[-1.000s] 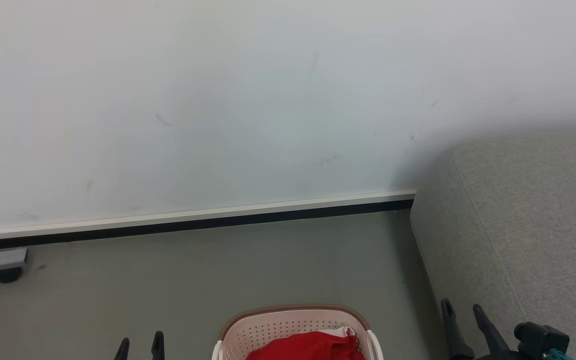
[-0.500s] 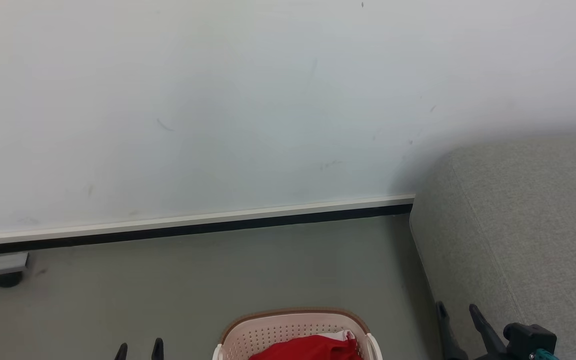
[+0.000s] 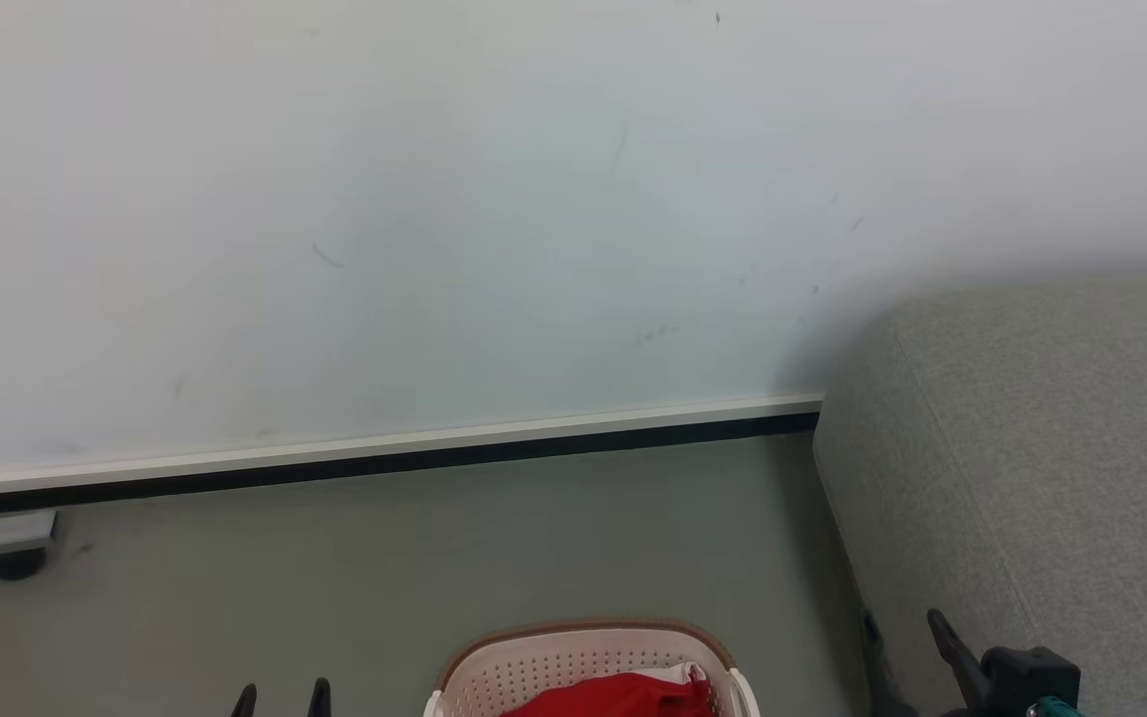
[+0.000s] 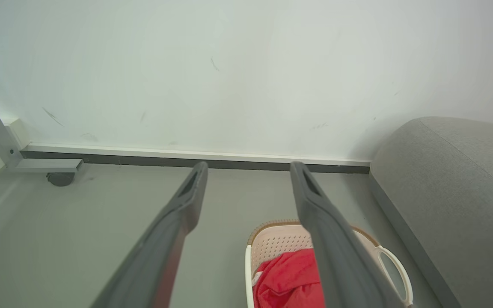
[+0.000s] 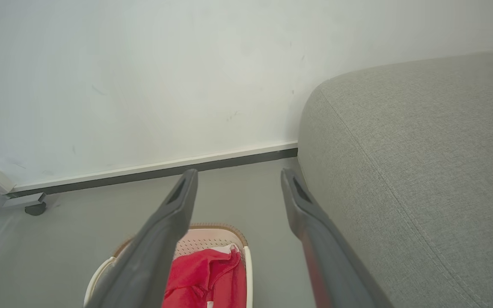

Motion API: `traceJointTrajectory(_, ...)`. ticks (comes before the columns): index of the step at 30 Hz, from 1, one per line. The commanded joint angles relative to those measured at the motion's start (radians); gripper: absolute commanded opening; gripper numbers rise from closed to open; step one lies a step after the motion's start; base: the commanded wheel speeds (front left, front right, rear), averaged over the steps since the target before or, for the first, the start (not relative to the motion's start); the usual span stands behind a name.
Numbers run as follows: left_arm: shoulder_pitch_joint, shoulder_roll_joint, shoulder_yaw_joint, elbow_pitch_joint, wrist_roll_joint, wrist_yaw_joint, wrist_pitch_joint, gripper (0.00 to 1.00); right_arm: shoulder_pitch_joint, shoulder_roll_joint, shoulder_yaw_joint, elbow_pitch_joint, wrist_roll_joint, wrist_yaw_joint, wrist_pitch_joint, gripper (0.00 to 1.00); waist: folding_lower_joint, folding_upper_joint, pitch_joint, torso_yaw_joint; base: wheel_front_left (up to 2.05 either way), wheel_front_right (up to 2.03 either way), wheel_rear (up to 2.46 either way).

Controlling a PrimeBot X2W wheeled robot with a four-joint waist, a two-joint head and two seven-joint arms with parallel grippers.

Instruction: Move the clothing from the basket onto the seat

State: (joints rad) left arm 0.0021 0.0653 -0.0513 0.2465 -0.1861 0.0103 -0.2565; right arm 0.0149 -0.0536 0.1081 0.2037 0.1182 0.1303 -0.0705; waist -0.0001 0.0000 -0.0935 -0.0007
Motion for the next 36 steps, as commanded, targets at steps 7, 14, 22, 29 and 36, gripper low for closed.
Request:
traceJointTrajectory(7,0.021,0.000,-0.003,0.002,0.029,0.005,-0.011,1.00,0.016,0.006,0.004,-0.004,-0.041,0.001,0.005,1.00,0.0001,0.0000,-0.003,0.001,0.00,0.00,0.00)
traceJointTrajectory(14,0.016,0.000,-0.001,0.014,0.023,0.001,-0.011,1.00,0.017,0.006,0.004,-0.005,-0.049,0.001,0.011,1.00,0.0001,0.0000,-0.005,0.001,0.00,0.00,0.00)
traceJointTrajectory(22,0.017,0.001,-0.005,0.023,0.029,0.001,-0.011,1.00,0.018,0.006,0.009,-0.005,-0.050,0.001,0.011,1.00,0.0001,0.0000,-0.008,0.000,0.00,0.00,0.00)
traceJointTrajectory(29,0.017,0.003,-0.003,0.029,0.028,-0.004,-0.011,1.00,0.011,0.006,0.016,-0.007,-0.050,0.001,0.014,1.00,0.0001,0.0000,-0.006,-0.010,0.00,0.00,0.00)
traceJointTrajectory(36,0.027,0.000,-0.010,0.038,0.025,-0.006,-0.011,1.00,-0.002,0.005,0.039,-0.007,-0.060,0.001,0.016,1.00,0.0001,0.0000,0.008,-0.060,0.00,0.00,0.00)
